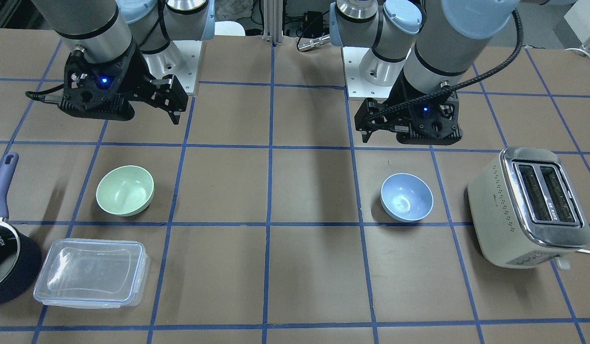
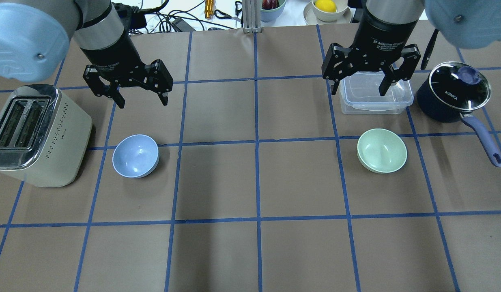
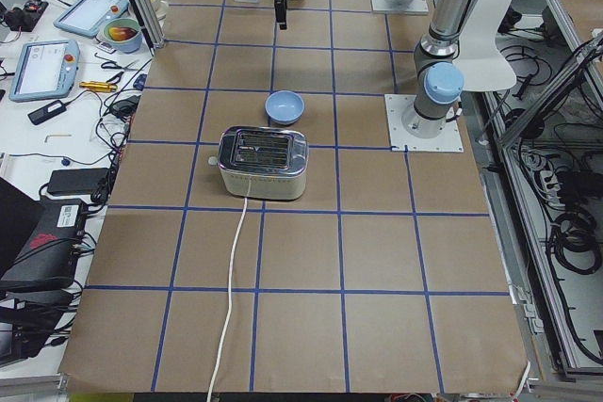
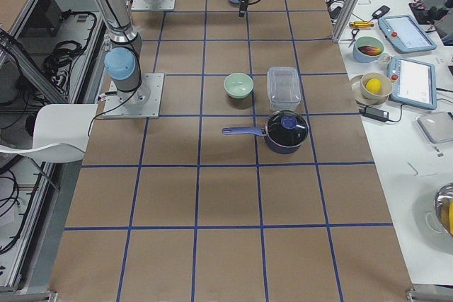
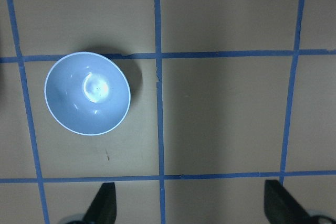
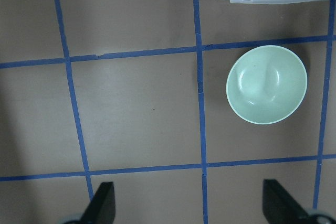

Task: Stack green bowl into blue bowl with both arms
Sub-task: 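Lower the left gripper onto the rim of the light blue bowl and grasp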

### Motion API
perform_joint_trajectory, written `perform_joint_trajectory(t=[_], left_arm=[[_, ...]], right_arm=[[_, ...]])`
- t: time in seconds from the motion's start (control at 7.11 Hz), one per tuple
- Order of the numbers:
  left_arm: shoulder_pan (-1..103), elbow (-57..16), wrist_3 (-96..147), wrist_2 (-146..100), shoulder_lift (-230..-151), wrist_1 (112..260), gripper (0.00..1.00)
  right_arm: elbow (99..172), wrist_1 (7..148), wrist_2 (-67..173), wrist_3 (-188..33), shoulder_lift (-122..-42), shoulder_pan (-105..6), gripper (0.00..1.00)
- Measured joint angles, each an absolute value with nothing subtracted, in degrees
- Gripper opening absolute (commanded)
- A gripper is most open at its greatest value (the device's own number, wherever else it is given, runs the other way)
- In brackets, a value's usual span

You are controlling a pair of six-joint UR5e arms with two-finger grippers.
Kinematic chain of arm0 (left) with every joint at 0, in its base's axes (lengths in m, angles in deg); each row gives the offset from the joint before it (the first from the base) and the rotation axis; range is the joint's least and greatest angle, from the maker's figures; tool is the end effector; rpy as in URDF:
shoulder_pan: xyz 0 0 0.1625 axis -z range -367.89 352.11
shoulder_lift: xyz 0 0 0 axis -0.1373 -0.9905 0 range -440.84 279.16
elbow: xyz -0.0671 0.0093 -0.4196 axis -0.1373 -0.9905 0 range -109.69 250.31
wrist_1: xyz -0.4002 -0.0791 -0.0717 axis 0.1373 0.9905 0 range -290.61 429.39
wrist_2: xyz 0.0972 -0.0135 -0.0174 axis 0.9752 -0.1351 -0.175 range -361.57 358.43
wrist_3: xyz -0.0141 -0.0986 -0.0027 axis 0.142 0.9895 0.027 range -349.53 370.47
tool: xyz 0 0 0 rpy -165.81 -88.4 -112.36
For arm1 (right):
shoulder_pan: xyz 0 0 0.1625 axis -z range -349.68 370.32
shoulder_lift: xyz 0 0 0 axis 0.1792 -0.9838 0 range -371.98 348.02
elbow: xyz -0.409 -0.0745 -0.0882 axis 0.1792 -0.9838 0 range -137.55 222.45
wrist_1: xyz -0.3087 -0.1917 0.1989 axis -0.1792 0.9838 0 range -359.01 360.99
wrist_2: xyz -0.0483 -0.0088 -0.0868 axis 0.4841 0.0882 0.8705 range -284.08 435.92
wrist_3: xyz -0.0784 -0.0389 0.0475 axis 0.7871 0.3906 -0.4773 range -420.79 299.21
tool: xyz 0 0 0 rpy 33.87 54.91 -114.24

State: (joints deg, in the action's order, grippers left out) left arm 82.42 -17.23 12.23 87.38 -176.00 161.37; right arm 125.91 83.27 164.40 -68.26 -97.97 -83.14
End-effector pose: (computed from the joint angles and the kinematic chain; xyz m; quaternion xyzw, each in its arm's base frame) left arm -0.1380 -0.5205 0.4600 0.0130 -0.9990 -0.0410 0.0084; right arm 0.1666 -0.5027 0.4956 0.0355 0.9983 0.0464 0.0089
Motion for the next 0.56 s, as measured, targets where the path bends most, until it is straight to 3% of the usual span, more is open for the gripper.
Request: perform_joint_trajectory(t=[0.56], left_arm=[[73.3, -28.4, 8.1, 87.5, -178.0, 147.0, 1.00]], right_arm=[[126.1, 83.1, 165.4, -68.0, -97.2, -83.2, 1.00]])
